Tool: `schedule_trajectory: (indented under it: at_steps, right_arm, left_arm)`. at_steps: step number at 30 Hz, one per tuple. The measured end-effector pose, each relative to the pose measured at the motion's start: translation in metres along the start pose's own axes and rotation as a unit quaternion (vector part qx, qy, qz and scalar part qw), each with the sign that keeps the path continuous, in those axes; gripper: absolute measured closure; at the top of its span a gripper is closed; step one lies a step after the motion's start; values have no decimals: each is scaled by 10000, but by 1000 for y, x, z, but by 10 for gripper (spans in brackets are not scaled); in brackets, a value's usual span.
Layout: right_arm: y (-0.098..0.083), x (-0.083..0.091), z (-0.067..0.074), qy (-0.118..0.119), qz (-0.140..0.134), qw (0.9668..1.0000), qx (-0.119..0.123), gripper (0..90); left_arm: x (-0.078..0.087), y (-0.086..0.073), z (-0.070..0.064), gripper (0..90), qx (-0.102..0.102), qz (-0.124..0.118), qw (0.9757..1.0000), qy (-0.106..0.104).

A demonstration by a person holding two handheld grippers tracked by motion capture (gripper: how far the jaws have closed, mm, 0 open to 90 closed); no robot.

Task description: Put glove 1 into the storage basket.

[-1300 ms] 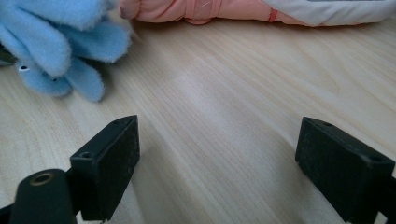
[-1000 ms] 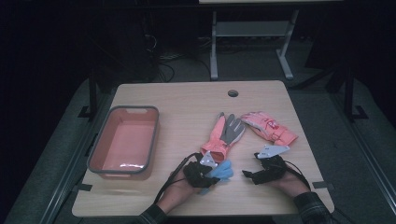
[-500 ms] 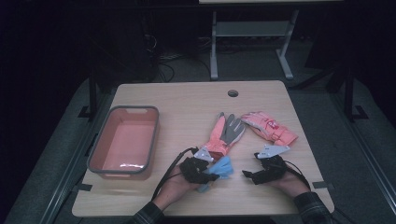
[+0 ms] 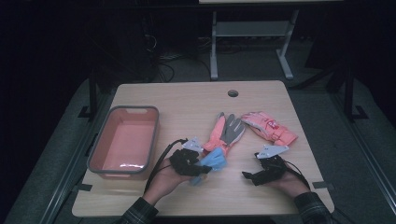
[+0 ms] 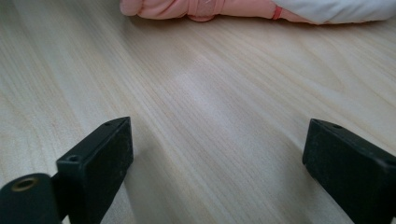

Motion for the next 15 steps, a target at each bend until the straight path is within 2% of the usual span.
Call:
schedule_trajectory:
  at_steps: [5,9,11,13,15]
  right_arm:
    - [0,-1,-1,-45,74,9999,-59,11]
    - [0,-1,-1,-57,84,9999,-78,8]
    - [0,-1,-1,-59,83,9999,-78,8]
    - [0,-1,-1,-57,80,9999,-81,8]
    - [0,-1,-1,-56,81,9999,-80,8]
  left_arm:
    - [13,1,7,752,132,-42,9999,103]
    - [21,0,13,752,225,-49,9995,204]
    - [30,0,19,751,331,-106,9991,260]
    - [33,0,21,751,314,-145,9990,284]
    - [40,0,24,751,401,-207,9984,335]
Point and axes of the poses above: each handheld gripper's, and its own axes: x roughly backward along the jaws, y roughly out of its top, z roughly to its left, the point moved 4 cm from there along -x, roughly forward along the jaws, and after that the axes turned 7 degrees about z, right-handed, at the moved point
